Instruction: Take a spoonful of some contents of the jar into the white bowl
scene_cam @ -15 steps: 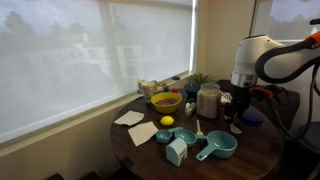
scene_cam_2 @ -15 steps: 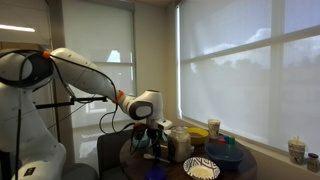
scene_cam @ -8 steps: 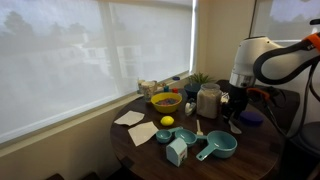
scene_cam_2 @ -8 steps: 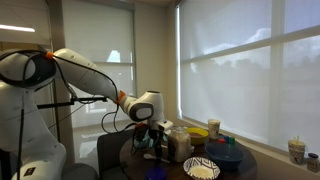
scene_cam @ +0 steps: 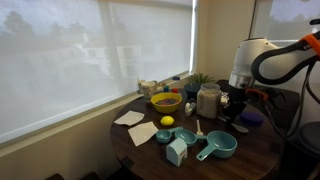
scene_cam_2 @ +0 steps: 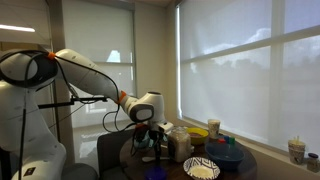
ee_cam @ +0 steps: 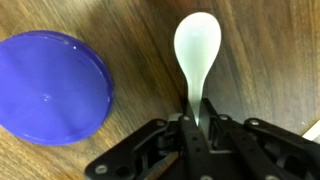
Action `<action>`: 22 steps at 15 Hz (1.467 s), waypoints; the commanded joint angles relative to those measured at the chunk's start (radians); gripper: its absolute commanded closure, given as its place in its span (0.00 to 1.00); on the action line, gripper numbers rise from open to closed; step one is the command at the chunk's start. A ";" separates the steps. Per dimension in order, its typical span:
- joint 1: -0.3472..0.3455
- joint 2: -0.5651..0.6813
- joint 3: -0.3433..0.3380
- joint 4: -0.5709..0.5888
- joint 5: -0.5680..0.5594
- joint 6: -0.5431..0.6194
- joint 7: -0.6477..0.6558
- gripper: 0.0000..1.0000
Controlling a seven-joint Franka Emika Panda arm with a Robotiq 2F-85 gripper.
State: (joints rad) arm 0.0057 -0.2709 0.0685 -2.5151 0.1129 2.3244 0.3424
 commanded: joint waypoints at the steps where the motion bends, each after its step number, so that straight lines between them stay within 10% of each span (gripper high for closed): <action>1: 0.005 -0.016 -0.007 -0.003 0.033 0.003 -0.005 0.98; 11: -0.077 -0.240 -0.023 0.092 -0.074 -0.203 0.015 0.97; 22: -0.089 -0.241 -0.023 0.113 -0.067 -0.153 0.027 0.97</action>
State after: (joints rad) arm -0.0625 -0.5128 0.0346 -2.4304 0.0532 2.1400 0.3422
